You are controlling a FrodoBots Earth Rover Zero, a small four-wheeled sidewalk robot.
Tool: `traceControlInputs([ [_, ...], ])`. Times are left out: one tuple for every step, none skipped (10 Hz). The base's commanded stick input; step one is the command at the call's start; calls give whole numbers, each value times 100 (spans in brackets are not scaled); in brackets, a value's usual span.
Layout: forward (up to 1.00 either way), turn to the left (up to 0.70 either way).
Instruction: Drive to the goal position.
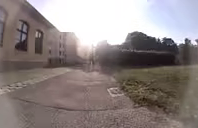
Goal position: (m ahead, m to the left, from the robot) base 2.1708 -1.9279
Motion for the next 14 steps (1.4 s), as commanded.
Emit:
traceControlInputs([
  [44,3],
  [44,3],
  [44,3],
  [44,3],
  [44,3],
  [44,3],
  [44,3],
  [44,3],
  [44,3],
  [44,3],
  [44,3],
  [44,3],
  [44,3],
  [44,3],
])
